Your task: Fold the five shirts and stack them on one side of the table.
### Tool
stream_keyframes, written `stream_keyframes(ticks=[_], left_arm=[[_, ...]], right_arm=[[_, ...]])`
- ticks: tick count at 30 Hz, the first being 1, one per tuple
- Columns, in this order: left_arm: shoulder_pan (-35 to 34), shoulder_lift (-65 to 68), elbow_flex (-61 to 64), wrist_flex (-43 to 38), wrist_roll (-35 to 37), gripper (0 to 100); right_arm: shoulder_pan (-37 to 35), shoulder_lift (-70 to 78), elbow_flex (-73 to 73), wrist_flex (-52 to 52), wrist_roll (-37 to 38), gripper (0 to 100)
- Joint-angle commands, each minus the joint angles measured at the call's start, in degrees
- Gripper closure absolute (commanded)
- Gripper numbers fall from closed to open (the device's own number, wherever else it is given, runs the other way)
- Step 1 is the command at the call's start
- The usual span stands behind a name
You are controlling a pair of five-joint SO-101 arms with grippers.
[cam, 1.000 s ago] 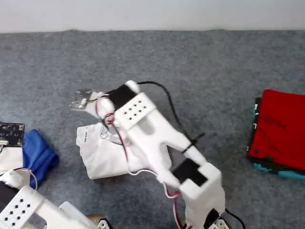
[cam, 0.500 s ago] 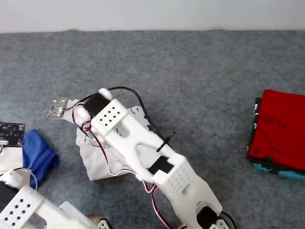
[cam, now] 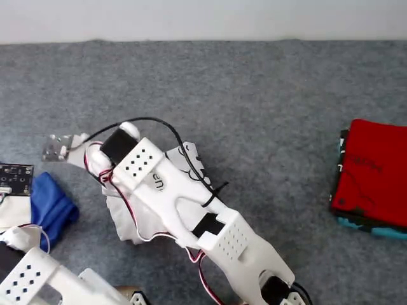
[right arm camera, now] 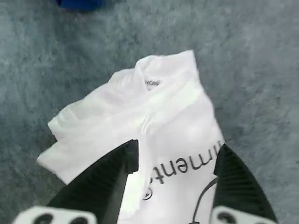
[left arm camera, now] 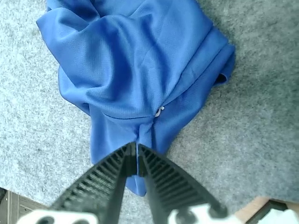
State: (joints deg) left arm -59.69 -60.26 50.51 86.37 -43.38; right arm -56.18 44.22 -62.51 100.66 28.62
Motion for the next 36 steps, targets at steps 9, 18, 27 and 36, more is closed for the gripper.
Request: stream_keyframes(ticks=[9,18,27,36], left_arm=[[-0.35,-0.70,-0.57,0.26,0.35,98],[-0.09,-0.70,-0.57,0.18,0.35,98],[-0.09,-0.70,-0.57,0.26,0.35,98],[-0.18,-0.70,-0.48,0.26,0.35,98]], right_arm=[[12.53,-6.99,15.82,2.33,0.09,99.1],[13.23,-7.96,32.79,2.07,2.99,98.8],[-4.70,-6.29,23.21,0.48,-2.02,98.9],[2.33,-8.40,20.04,2.07,-2.20,98.9]])
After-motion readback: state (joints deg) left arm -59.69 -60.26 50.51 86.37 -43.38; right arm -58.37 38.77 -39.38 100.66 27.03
